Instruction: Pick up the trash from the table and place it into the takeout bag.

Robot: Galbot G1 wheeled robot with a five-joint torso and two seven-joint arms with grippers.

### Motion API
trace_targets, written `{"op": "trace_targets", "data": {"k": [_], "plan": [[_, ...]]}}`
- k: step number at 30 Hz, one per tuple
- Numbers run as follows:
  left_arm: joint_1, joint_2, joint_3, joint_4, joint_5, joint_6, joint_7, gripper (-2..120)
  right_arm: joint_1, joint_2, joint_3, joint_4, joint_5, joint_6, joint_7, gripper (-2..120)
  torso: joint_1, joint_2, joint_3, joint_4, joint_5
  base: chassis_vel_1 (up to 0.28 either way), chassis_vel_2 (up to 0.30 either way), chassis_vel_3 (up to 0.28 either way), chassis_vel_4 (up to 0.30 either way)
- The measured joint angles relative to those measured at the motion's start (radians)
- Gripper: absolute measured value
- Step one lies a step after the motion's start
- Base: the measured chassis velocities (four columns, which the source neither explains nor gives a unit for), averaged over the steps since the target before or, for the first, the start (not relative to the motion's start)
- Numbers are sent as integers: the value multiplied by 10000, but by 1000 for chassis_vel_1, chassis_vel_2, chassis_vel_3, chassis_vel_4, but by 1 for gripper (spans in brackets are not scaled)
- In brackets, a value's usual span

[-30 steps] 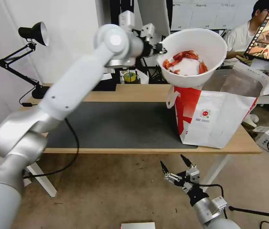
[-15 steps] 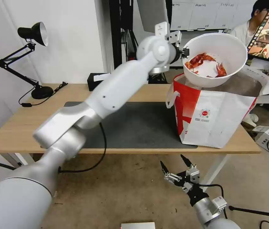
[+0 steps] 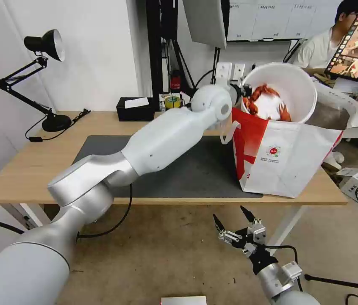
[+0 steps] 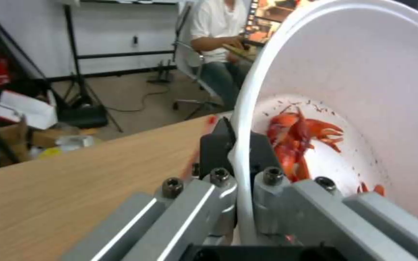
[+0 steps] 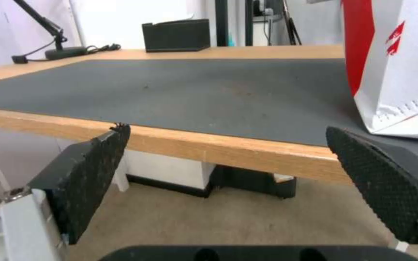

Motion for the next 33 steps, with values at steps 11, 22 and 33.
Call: {"op": "trace_targets", "data": {"k": [11, 22, 33], "plan": [[-209, 118, -322, -351, -1624, 573, 268, 37, 0, 0, 0, 0, 0, 0, 0, 100, 0, 0, 0, -1, 0, 0, 0, 0, 0], [-156, 906, -426, -1002, -2042, 688, 230, 77, 0, 0, 0, 0, 0, 0, 0, 100, 0, 0, 0, -3, -1, 0, 0, 0, 0], [1240, 4477, -178, -3607, 472, -3026, 1914, 100, 0, -1, 0, 0, 0, 0, 0, 100, -1, 1, 0, 0, -6, 0, 0, 0, 0]]}}
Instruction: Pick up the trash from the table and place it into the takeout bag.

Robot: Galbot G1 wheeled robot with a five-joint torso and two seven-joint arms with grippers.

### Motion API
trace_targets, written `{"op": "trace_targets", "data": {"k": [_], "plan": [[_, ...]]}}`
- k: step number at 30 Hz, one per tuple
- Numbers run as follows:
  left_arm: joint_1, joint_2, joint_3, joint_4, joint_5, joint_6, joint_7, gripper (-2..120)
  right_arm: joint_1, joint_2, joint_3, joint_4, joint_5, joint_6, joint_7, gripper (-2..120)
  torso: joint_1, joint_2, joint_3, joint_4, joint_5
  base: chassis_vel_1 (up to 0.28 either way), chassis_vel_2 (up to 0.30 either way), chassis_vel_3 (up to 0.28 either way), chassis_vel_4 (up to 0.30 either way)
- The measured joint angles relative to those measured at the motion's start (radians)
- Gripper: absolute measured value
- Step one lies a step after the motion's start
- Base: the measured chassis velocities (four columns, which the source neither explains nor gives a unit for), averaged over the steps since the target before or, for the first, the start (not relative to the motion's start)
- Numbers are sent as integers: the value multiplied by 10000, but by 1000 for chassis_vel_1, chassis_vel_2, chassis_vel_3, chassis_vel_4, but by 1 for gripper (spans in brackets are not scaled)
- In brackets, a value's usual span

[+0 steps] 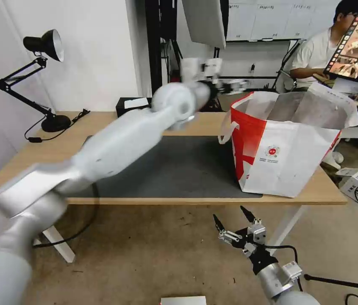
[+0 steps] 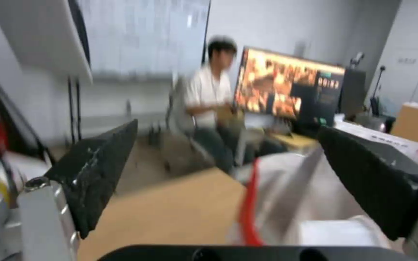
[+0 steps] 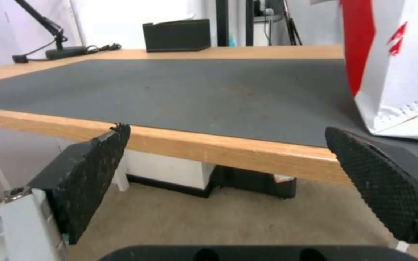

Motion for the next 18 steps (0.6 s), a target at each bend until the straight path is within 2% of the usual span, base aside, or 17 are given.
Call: {"op": "trace_targets", "data": {"k": [2, 3, 6, 7, 10, 11, 14, 15, 17, 18], "plan": [[810, 982, -323, -534, 1110, -942, 699, 100, 0, 0, 1, 0, 0, 1, 1, 100, 1, -1, 1, -3, 1, 0, 0, 0, 0], [810, 982, -323, -534, 1110, -942, 699, 100, 0, 0, 1, 0, 0, 1, 1, 100, 1, -1, 1, -3, 1, 0, 0, 0, 0], [2248, 2133, -1342, -1373, 1999, -1470, 805, 100, 0, 0, 0, 0, 0, 0, 0, 100, 0, 0, 1, 4, -3, 0, 0, 0, 0], [2248, 2133, -1342, -1373, 1999, -1470, 805, 100, 0, 0, 0, 0, 0, 0, 0, 100, 0, 0, 1, 4, -3, 0, 0, 0, 0], [4154, 2983, -3001, -2178, 3164, -1773, 655, 100, 0, 0, 1, 1, 0, 0, 0, 100, 0, 0, 0, 0, 1, 0, 0, 0, 0], [4154, 2983, -3001, -2178, 3164, -1773, 655, 100, 0, 0, 1, 1, 0, 0, 0, 100, 0, 0, 0, 0, 1, 0, 0, 0, 0], [6615, 3564, -5003, -2827, 3714, -2085, 618, 100, 0, 1, 1, 0, 0, 0, 1, 100, -1, 1, 0, 5, -1, 0, 0, 0, 0], [6615, 3564, -5003, -2827, 3714, -2085, 618, 100, 0, 1, 1, 0, 0, 0, 1, 100, -1, 1, 0, 5, -1, 0, 0, 0, 0], [7803, 3685, -5979, -2914, 3970, -2588, 588, 100, 0, 1, 1, 0, 0, 0, 1, 100, -2, 1, -1, 6, 4, 0, 0, 0, 0], [7803, 3685, -5979, -2914, 3970, -2588, 588, 100, 0, 1, 1, 0, 0, 0, 1, 100, -2, 1, -1, 6, 4, 0, 0, 0, 0]]}}
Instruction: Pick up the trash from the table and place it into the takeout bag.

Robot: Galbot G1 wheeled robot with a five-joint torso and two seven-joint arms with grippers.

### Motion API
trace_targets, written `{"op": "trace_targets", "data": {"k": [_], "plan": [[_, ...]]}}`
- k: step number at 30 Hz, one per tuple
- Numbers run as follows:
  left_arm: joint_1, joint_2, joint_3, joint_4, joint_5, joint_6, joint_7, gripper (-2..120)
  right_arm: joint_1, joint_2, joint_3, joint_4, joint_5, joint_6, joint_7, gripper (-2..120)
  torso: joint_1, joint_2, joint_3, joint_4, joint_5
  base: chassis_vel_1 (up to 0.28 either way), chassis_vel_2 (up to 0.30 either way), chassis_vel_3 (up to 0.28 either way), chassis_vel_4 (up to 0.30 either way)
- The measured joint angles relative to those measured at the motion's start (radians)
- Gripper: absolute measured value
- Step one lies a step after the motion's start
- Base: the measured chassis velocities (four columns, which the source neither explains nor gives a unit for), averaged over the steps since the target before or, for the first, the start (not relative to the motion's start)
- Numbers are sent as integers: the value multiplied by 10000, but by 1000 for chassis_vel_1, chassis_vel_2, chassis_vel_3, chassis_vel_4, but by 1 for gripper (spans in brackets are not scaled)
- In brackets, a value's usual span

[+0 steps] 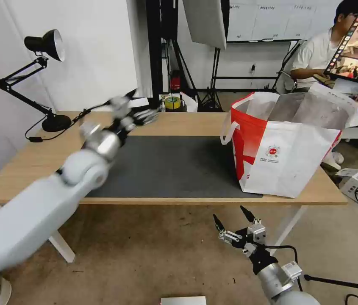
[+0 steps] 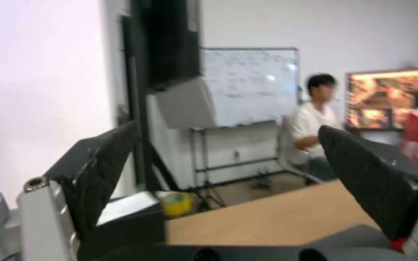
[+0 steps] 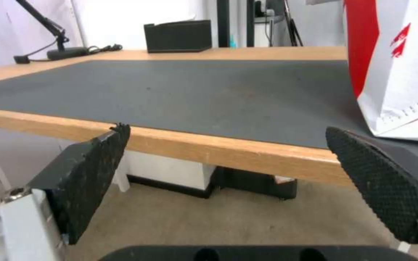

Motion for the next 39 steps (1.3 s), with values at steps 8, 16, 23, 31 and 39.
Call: {"op": "trace_targets", "data": {"k": [8, 16, 23, 31, 39], "plan": [[2185, -541, -1179, -15, 616, -753, -6, 100, 0, 0, 0, 0, 0, 0, 0, 100, 3, -1, 1, -15, 4, 0, 0, 0, 0], [5372, -1569, -3699, -308, 1909, -1112, -295, 100, 0, -1, 0, 0, 0, 0, -1, 100, 2, -1, 1, -5, -1, 0, 0, 0, 0], [7775, -2743, -5327, -763, 2436, -818, -403, 100, 0, 0, 0, 0, 0, 0, 0, 100, 1, -1, 0, -4, 1, 0, 0, 0, 0], [8748, -3409, -5816, -934, 2591, -649, 52, 100, 0, -1, 0, 0, 0, 0, 0, 100, 1, -1, 1, -6, 2, 0, 0, 0, 0], [8887, -3748, -5825, -940, 2608, -685, 354, 100, 1, -1, 0, 0, 0, 0, 0, 100, 2, -1, 2, -7, 2, 0, 0, 0, 0]]}}
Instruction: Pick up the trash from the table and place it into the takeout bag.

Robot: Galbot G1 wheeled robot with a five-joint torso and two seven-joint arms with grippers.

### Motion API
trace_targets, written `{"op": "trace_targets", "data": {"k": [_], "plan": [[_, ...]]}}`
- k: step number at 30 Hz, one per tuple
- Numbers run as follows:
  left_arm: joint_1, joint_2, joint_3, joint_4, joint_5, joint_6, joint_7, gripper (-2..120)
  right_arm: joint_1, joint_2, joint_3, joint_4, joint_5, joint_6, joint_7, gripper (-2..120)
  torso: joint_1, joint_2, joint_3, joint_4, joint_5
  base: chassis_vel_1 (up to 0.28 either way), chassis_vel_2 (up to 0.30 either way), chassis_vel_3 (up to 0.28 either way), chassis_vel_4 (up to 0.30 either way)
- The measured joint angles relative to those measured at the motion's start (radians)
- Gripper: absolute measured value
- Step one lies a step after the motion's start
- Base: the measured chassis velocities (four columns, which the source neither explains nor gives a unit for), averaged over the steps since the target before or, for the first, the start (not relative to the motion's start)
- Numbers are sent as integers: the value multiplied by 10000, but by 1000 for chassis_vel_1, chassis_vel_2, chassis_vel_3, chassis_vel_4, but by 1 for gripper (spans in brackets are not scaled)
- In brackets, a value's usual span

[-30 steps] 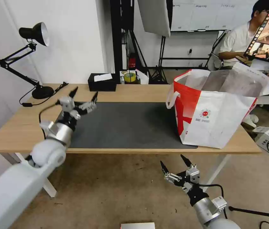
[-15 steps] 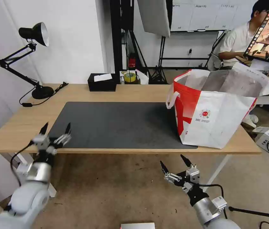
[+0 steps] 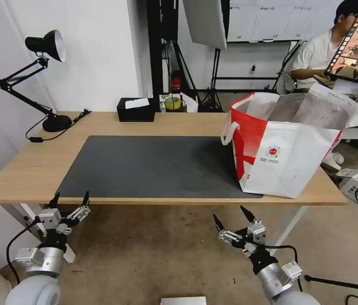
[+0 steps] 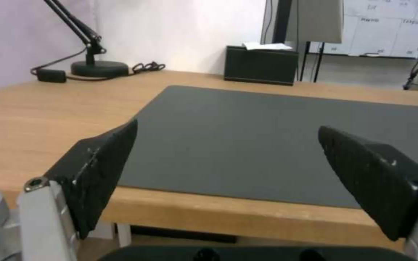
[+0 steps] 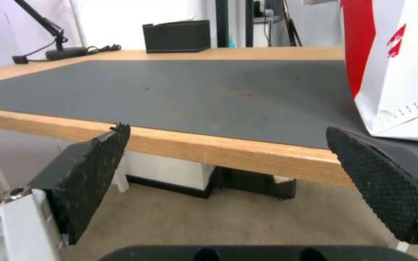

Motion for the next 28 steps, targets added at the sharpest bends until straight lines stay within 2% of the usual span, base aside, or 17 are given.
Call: {"op": "trace_targets", "data": {"k": [28], "plan": [[-14, -17, 76, 7, -18, -25, 57, 100, 0, 0, 0, 0, 0, 0, 0, 100, 1, -2, 0, 0, -1, 0, 0, 0, 0]]}}
